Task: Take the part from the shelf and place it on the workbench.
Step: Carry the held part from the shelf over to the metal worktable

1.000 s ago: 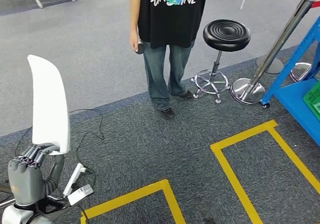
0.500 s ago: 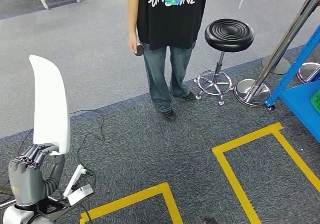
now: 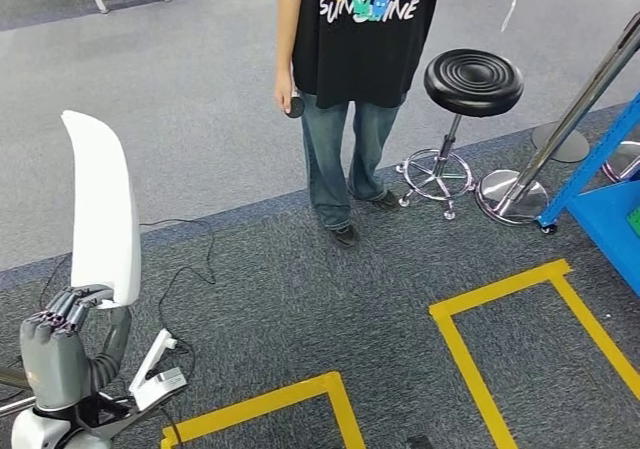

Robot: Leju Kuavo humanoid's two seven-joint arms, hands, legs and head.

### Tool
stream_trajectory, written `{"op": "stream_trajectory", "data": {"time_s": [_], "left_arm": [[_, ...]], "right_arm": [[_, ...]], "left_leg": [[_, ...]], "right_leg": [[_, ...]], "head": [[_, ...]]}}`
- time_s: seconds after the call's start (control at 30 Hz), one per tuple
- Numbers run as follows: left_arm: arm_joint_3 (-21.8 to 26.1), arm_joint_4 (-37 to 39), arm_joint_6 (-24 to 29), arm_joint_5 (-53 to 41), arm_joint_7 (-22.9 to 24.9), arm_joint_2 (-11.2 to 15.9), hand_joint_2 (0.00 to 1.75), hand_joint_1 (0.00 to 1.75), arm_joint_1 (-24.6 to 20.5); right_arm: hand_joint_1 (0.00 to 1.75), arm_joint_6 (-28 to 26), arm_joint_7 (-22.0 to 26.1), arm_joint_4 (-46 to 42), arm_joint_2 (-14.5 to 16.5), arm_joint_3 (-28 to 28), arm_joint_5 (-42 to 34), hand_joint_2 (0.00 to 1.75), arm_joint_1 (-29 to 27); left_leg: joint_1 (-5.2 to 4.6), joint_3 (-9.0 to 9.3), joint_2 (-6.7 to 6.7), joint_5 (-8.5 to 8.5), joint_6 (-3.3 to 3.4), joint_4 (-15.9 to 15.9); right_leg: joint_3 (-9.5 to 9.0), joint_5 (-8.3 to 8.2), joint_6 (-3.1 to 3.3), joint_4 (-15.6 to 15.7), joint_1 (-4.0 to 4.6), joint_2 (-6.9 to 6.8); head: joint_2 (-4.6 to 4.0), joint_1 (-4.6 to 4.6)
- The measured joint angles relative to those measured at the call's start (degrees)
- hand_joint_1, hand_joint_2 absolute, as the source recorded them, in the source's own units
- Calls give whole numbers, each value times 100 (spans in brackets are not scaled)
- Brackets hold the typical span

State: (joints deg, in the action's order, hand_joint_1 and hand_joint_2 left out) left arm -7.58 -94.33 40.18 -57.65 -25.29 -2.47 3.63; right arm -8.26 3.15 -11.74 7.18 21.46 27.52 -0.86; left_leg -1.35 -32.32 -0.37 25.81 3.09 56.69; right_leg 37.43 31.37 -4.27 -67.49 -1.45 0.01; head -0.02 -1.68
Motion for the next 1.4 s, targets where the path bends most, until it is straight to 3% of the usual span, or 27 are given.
{"op": "stream_trajectory", "data": {"time_s": [0.03, 0.07, 0.17, 0.23, 0.3, 0.37, 0.4, 0.43, 0.47, 0.57, 0.63, 0.73, 0.77, 0.83, 0.9, 0.93, 0.97, 1.03, 1.1, 1.27, 1.3, 1.4], "left_arm": [[-15, -1, -1, 6, 8, 4, 175, 175, -1], [-26, -1, -1, 13, 16, 10, 175, 175, -1], [-50, -4, 0, 22, 28, 30, 175, 175, 5], [-68, -4, -1, 45, 35, 50, 175, 175, 9], [-98, -4, -1, 108, 77, 84, 175, 175, 5], [-136, -4, -1, 169, 126, 119, 175, 175, 8], [-156, -3, -1, 186, 138, 134, 175, 175, 11], [-177, -3, -1, 193, 145, 148, 175, 175, 13], [-197, -3, -1, 197, 152, 161, 175, 175, 13], [-235, -5, -1, 207, 200, 199, 175, 175, 8], [-263, -8, 0, 221, 265, 226, 175, 175, -4], [-314, -20, 0, 237, 325, 263, 175, 175, -13], [-326, -25, 0, 238, 330, 274, 175, 175, -20], [-354, -31, 0, 244, 333, 286, 175, 175, -29], [-377, -30, -2, 247, 334, 291, 175, 175, -23], [-384, -29, -3, 246, 334, 295, 175, 175, -17], [-388, -28, -3, 246, 334, 297, 175, 175, -14], [-399, -28, -3, 246, 334, 304, 175, 175, -13], [-409, -28, -2, 248, 341, 311, 175, 175, -16], [-448, -28, -1, 238, 473, 364, 175, 175, -23], [-461, -28, -1, 232, 514, 385, 175, 175, -27], [-522, -22, -1, 192, 632, 443, 175, 175, -29]], "right_arm": [[0, 7, 0, 1, -7, 2, 0, 0, -5], [0, 16, 1, 2, -11, 3, 0, 0, -6], [0, 31, 2, 2, -16, 7, -2, 0, -7], [0, 35, 2, 2, -19, 11, -3, 0, -11], [0, 40, 5, 2, -21, 19, -4, 0, -11], [0, 43, 9, 2, -24, 30, -5, 0, -12], [0, 45, 9, 2, -26, 36, -6, 0, -12], [0, 46, 9, 2, -28, 40, -7, 0, -12], [0, 46, 9, 2, -31, 43, -8, 0, -10], [0, 40, 5, 2, -31, 45, -16, 0, -6], [0, 31, -1, 2, -28, 46, -24, 0, -3], [0, 20, -7, 2, -20, 46, -26, 0, 4], [0, 17, -7, 2, -19, 46, -26, 0, 7], [0, 14, -8, 2, -18, 48, -26, 0, 9], [0, 13, -8, 2, -18, 52, -26, 0, 2], [0, 13, -9, 2, -18, 55, -26, 0, -4], [0, 12, -9, 2, -19, 59, -26, 0, -8], [0, 11, -9, 2, -20, 74, -26, 0, -4], [0, 11, -9, 2, -22, 88, -26, 0, 5], [0, 20, -9, 2, -21, 101, -29, 0, 2], [0, 23, -10, 2, -19, 101, -28, 0, 3], [0, 19, -28, 2, -18, 102, -28, 0, 5]], "left_leg": [[20, -23, -4, 64, -56, 89], [31, -55, -7, 127, -99, 192], [23, -121, -14, 214, -148, 354], [36, -140, -15, 279, -186, 420], [73, -318, -10, 538, -256, 836], [112, -656, -8, 860, -297, 1548], [123, -787, -8, 928, -297, 1803], [128, -842, -8, 893, -286, 1886], [128, -798, -8, 753, -265, 1758], [92, -332, -7, 195, -191, 726], [37, -172, -6, 129, -150, 369], [3, -99, -2, 93, -95, 180], [7, -64, 2, 63, -70, 111], [9, -23, 12, 34, -29, 44], [1, -25, 12, 37, -9, 48], [-2, -25, 10, 41, -7, 53], [-2, -24, 8, 46, -9, 63], [3, -27, 3, 81, -37, 117], [-12, -63, 1, 143, -95, 223], [-2, -136, 3, 269, -196, 412], [16, -214, 4, 395, -237, 603], [108, -670, 5, 884, -356, 1623]], "right_leg": [[-129, -144, -42, 304, -13, 18], [-240, -222, -26, 525, -22, 37], [-325, -194, 160, 616, -10, 72], [-330, -198, 229, 619, -15, 60], [-337, -201, 273, 629, -22, 49], [-340, -194, 293, 630, -12, 36], [-342, -189, 300, 630, -4, 29], [-347, -183, 308, 630, 4, 24], [-356, -178, 313, 631, 10, 22], [-406, -171, 313, 664, 13, 24], [-414, -183, 278, 702, -5, 18], [-396, -158, 197, 697, -38, -7], [-345, -84, 188, 592, -34, -7], [-82, 202, 198, 54, -9, 2], [253, 450, 195, -600, 14, 7], [334, 443, 190, -731, 21, 7], [310, 328, 186, -647, 25, 5], [-4, -43, 193, 32, 25, 2], [-315, -230, 228, 612, 29, 7], [-383, -252, 327, 724, 13, 6], [-386, -258, 345, 731, -4, 0], [-378, -258, 360, 731, -3, -15]], "head": [[0, -8], [1, -17], [1, -9], [0, 6], [0, 26], [0, 39], [0, 38], [0, 38], [0, 36], [0, 35], [0, 33], [0, 31], [0, 31], [0, 19], [0, 5], [0, 4], [0, 3], [0, 2], [0, 7], [0, 22], [0, 34], [0, 64]]}}
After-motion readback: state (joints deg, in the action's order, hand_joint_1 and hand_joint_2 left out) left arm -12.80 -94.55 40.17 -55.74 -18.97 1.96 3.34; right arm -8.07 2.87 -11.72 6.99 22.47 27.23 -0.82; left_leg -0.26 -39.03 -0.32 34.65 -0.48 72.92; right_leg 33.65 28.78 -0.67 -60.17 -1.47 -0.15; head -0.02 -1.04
